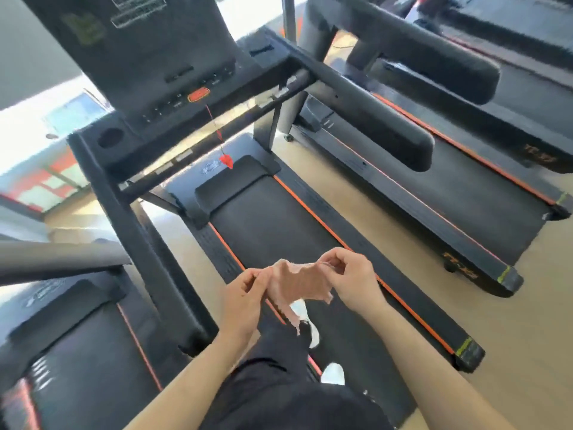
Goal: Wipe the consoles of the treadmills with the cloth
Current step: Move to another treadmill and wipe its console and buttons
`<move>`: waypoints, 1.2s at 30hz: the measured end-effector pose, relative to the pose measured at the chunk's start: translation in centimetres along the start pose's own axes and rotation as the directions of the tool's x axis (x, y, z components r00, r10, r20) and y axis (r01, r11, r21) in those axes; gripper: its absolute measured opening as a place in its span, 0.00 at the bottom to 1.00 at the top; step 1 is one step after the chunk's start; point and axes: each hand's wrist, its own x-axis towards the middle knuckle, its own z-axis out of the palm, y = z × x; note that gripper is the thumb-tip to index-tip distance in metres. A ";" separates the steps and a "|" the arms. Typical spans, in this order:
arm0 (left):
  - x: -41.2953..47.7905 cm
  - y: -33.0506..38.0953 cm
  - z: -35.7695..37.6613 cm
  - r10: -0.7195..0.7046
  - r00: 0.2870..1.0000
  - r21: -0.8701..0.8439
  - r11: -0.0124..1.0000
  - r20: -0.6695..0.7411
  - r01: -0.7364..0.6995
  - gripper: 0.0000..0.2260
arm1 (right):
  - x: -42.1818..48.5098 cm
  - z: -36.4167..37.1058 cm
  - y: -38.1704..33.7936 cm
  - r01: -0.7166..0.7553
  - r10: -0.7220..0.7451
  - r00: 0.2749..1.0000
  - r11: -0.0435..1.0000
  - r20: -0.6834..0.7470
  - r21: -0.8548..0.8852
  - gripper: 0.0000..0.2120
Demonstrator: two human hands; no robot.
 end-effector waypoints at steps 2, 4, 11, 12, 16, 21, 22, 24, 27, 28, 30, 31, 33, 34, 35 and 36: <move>3.2 0.8 0.3 -0.001 0.998 -0.008 1.000 -0.059 0.001 0.11 | 4.1 0.8 -2.3 0.065 -0.062 0.996 0.997 0.066 -0.039 0.06; 6.7 1.7 0.0 0.015 0.992 -0.034 0.999 -0.124 -0.019 0.10 | 8.3 1.7 -4.7 0.143 -0.132 0.984 0.986 0.120 -0.088 0.06; 17.7 4.4 -4.9 0.052 0.936 -0.091 0.992 -0.349 -0.089 0.08 | 21.8 4.7 -14.6 0.415 -0.324 0.902 0.829 0.285 -0.375 0.04; 19.0 4.8 -5.8 0.050 0.921 -0.097 0.991 -0.386 -0.095 0.08 | 23.6 5.3 -16.1 0.443 -0.348 0.890 0.813 0.296 -0.378 0.04; 23.5 7.8 -9.2 0.075 0.852 -0.097 0.984 -0.518 -0.146 0.07 | 29.3 7.7 -22.9 0.495 -0.417 0.855 0.833 0.308 -0.246 0.05; 30.3 11.9 -14.0 0.102 0.749 -0.082 0.976 -0.655 -0.204 0.07 | 37.0 11.7 -30.2 0.527 -0.473 0.805 0.847 0.358 -0.067 0.07; 31.7 12.7 -15.0 0.112 0.728 -0.070 0.974 -0.677 -0.214 0.06 | 38.6 12.6 -31.6 0.525 -0.479 0.797 0.850 0.368 -0.032 0.07; 35.0 14.3 -17.2 0.139 0.682 -0.036 0.971 -0.718 -0.236 0.07 | 41.8 14.5 -34.5 0.501 -0.482 0.790 0.864 0.380 0.053 0.07; 39.8 16.8 -20.0 0.168 0.625 0.032 0.975 -0.762 -0.222 0.06 | 45.9 17.1 -38.3 0.486 -0.507 0.773 0.859 0.382 0.158 0.05; 41.4 17.6 -20.8 0.171 0.616 0.048 0.976 -0.769 -0.212 0.05 | 47.4 18.1 -39.3 0.491 -0.523 0.767 0.851 0.372 0.186 0.05; 45.0 19.3 -22.3 0.163 0.581 0.063 0.980 -0.797 -0.189 0.04 | 51.1 20.0 -41.6 0.525 -0.566 0.743 0.824 0.359 0.213 0.05; 46.8 20.1 -23.0 0.156 0.564 0.067 0.982 -0.811 -0.177 0.03 | 53.0 20.9 -42.7 0.556 -0.590 0.728 0.806 0.350 0.203 0.05; 49.9 21.5 -24.1 0.138 0.550 0.079 0.988 -0.823 -0.130 0.04 | 55.9 22.2 -44.8 0.622 -0.636 0.694 0.766 0.339 0.163 0.05; 51.3 22.0 -24.7 0.119 0.553 0.073 0.992 -0.825 -0.104 0.06 | 57.0 22.8 -45.9 0.645 -0.653 0.680 0.749 0.334 0.150 0.05; 52.5 22.5 -25.2 0.097 0.554 0.055 0.994 -0.827 -0.093 0.06 | 58.1 23.2 -47.0 0.658 -0.663 0.673 0.739 0.329 0.144 0.06; 53.7 22.9 -25.7 0.083 0.550 0.035 0.995 -0.831 -0.097 0.06 | 59.0 23.7 -48.1 0.668 -0.672 0.667 0.731 0.322 0.139 0.07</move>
